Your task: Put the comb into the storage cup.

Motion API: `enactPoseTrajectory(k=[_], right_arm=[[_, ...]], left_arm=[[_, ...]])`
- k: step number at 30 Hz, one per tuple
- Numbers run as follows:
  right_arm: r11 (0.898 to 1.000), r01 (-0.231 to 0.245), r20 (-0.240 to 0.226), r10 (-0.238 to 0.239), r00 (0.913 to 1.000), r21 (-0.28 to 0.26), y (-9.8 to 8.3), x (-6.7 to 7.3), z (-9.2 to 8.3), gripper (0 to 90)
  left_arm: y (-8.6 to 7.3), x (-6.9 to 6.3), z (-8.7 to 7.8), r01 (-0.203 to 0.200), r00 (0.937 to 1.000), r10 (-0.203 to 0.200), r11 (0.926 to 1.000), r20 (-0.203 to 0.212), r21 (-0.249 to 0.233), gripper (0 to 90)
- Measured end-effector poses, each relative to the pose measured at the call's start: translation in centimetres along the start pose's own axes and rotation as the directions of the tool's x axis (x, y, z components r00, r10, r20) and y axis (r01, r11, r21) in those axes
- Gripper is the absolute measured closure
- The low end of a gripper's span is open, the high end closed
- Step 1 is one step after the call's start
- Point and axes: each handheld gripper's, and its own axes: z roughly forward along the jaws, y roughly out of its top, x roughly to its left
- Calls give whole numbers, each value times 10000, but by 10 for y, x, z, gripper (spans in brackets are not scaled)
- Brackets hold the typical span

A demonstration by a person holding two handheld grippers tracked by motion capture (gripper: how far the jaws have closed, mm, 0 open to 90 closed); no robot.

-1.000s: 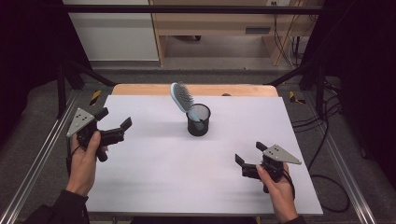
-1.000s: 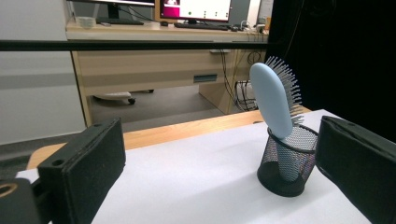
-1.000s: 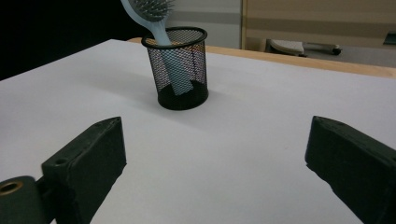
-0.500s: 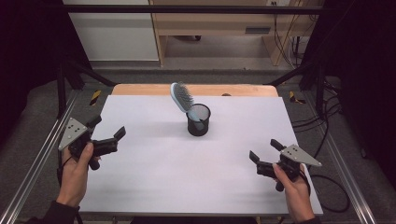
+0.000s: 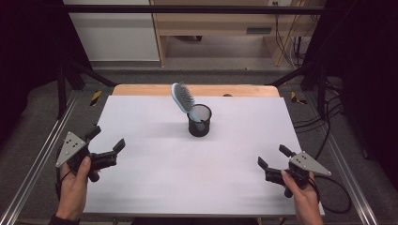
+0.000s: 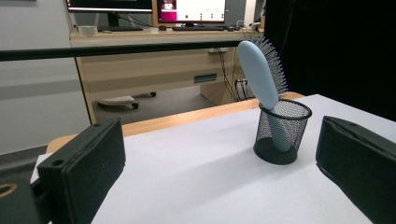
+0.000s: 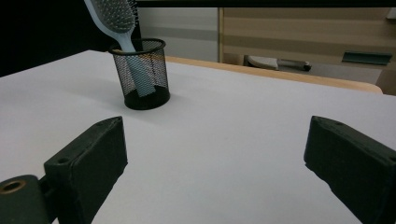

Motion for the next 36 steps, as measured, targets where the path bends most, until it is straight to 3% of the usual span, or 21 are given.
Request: enactPoseTrajectory(k=[6,10,36], right_arm=[[9999,-157,74,157,9998,24,-10,-2,-3,58],[10000,-5,13,5,10000,24,-13,-2,-2,58],[9995,227,-358,-219,9991,218,-18,4,3,61]], left_arm=[[-9,4,-5,164,9997,-163,9999,-165,20,16],[-13,7,-7,291,9992,-292,9996,-266,-49,17],[-45,14,-20,391,9989,-386,9991,-254,190,17]])
